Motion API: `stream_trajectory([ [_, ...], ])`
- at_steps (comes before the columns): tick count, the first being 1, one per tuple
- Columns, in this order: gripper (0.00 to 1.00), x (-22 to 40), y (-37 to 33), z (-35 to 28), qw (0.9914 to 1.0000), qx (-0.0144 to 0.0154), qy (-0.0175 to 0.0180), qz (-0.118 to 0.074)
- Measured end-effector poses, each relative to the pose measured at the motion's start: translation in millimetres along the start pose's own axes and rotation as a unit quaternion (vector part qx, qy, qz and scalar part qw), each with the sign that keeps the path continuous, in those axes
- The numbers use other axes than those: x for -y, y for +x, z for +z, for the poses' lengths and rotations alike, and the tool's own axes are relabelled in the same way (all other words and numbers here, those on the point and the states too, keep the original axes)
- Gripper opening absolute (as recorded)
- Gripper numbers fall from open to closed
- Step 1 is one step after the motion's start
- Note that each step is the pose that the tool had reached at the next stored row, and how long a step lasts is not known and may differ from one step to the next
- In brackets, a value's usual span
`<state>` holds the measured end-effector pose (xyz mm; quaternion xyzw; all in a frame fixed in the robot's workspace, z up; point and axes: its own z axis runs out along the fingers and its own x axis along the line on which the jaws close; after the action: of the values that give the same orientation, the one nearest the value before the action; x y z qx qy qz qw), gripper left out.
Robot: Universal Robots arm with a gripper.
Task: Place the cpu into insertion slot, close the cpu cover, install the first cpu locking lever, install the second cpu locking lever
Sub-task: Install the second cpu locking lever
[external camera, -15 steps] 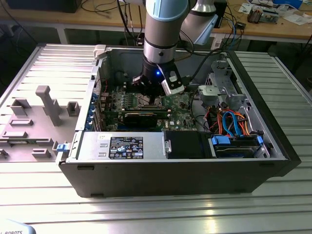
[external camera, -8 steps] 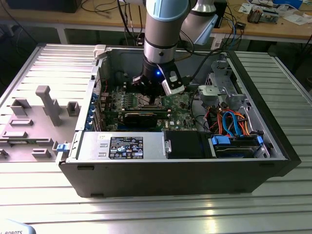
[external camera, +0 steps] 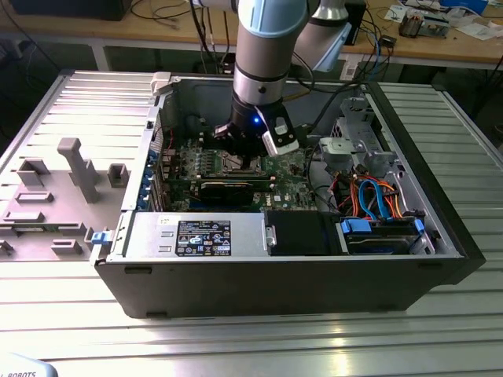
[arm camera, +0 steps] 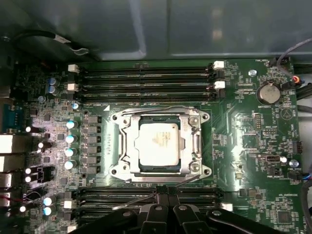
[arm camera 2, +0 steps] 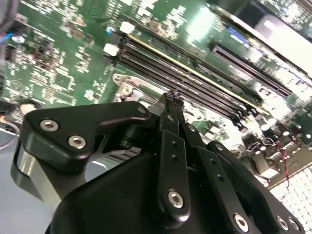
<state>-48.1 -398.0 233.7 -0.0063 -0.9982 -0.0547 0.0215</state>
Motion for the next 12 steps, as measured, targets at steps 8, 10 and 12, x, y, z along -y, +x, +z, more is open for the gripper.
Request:
stream_trajectory([
  [8, 0.11, 5.2, 16.2, 6.5, 0.99999, -0.0017, -0.0038, 0.000],
  [10, 0.11, 6.3, 19.3, 9.0, 0.99997, -0.0022, -0.0067, -0.003],
  [12, 0.11, 7.5, 20.3, 10.2, 0.99995, -0.0028, -0.0082, -0.005],
])
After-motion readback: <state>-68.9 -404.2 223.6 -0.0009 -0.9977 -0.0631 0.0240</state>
